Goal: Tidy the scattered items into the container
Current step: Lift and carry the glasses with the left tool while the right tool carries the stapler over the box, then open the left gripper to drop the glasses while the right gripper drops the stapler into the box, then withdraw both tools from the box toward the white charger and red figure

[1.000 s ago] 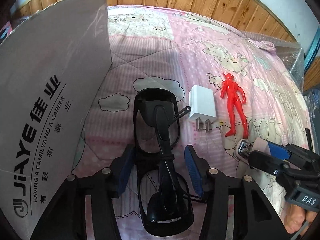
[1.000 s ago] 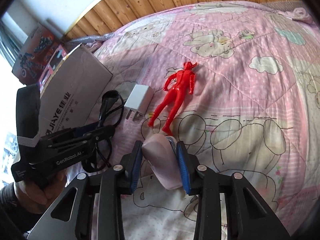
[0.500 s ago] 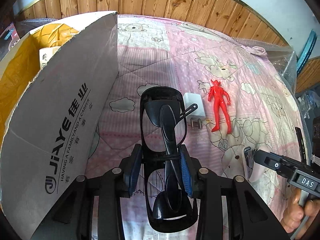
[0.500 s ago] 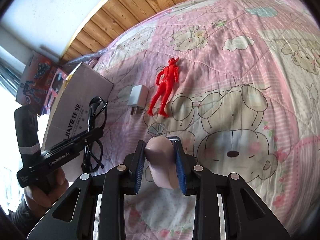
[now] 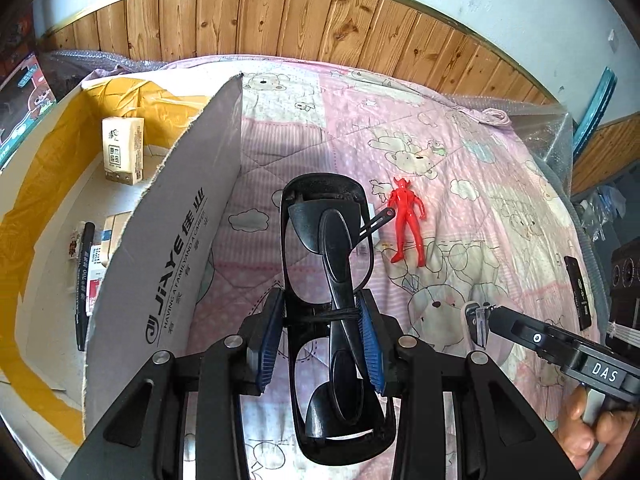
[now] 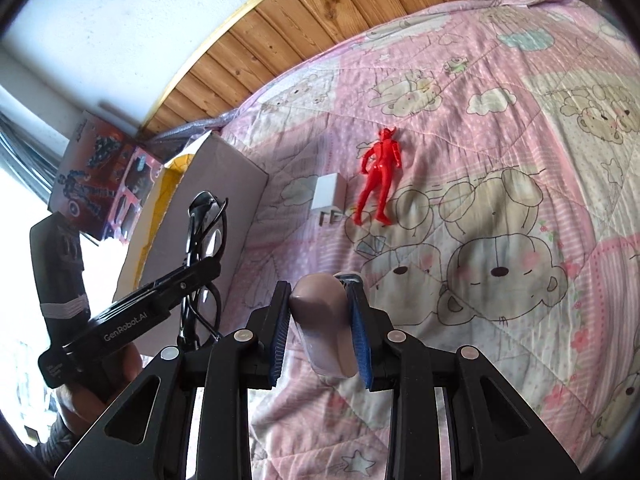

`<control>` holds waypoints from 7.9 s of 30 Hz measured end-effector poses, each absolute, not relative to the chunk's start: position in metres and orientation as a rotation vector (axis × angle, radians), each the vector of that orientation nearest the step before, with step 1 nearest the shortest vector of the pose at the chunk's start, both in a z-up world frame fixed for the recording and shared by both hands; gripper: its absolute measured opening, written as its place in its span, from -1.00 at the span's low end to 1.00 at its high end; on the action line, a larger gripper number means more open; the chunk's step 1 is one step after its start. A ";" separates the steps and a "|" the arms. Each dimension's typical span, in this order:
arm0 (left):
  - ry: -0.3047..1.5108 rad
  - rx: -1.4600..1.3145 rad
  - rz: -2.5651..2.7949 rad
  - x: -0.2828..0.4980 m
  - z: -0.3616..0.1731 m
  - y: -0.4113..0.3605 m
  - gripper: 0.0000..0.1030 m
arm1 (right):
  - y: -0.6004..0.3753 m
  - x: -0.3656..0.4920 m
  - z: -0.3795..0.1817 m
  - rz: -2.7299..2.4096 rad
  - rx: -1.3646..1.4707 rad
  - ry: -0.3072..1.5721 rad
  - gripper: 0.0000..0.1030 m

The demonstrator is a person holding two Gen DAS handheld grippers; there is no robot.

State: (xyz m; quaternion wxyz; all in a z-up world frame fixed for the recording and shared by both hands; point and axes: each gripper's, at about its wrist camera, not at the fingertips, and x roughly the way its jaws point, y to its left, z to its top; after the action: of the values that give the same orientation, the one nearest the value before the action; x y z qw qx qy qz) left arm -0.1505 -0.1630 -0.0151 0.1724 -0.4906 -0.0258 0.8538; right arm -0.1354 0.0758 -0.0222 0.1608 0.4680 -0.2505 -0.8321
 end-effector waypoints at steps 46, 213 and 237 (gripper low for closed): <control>-0.294 -1.197 2.586 -0.119 0.050 -0.264 -0.26 | -0.076 -0.098 0.081 -2.319 1.158 -0.404 -0.41; 0.037 -1.300 2.582 -0.141 0.083 -0.207 -0.18 | 0.026 -0.108 0.058 -2.286 1.164 -0.760 -0.28; 0.098 -1.340 2.379 -0.125 0.058 -0.109 -0.18 | 0.085 -0.078 0.039 -2.338 1.157 -0.914 -0.28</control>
State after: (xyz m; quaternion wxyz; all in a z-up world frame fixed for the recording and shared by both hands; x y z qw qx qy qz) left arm -0.1246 -0.1092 0.0582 0.2034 -0.4801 0.0351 0.8526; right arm -0.0785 0.0850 0.0388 0.1876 0.4112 -0.3247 -0.8309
